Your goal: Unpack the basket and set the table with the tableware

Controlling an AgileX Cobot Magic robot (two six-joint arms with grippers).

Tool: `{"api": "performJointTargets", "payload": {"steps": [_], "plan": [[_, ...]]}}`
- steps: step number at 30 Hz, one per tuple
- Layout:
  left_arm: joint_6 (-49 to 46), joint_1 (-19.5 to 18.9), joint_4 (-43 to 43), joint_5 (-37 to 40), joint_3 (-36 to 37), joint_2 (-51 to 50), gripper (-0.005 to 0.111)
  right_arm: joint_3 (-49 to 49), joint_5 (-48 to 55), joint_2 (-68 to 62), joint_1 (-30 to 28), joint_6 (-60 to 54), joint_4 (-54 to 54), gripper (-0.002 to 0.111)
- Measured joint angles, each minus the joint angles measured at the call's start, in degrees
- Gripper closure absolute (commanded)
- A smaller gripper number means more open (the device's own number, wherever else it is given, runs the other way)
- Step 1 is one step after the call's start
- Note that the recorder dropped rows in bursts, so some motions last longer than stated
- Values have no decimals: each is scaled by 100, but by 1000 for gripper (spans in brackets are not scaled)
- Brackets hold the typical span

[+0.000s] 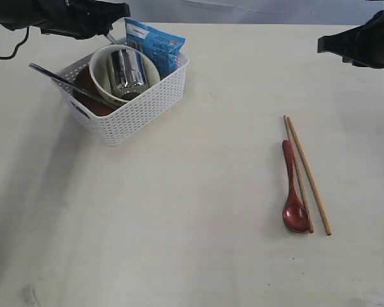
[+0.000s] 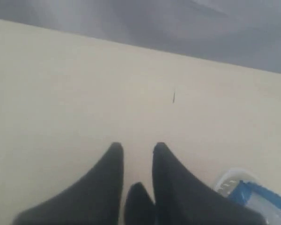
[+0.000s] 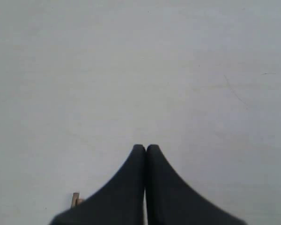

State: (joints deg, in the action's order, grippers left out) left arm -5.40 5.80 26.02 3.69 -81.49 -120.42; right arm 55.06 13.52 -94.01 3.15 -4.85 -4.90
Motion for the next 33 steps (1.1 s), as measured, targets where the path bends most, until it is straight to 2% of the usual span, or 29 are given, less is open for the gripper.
{"api": "performJointTargets", "payload": {"steps": [14,33], "plan": [[107,11,57,-88,-21,33,106,0,0,0,0,0,0,109],[-56,11,-133,-186,-21,1127,106,0,-12,0,0,0,0,109]]}}
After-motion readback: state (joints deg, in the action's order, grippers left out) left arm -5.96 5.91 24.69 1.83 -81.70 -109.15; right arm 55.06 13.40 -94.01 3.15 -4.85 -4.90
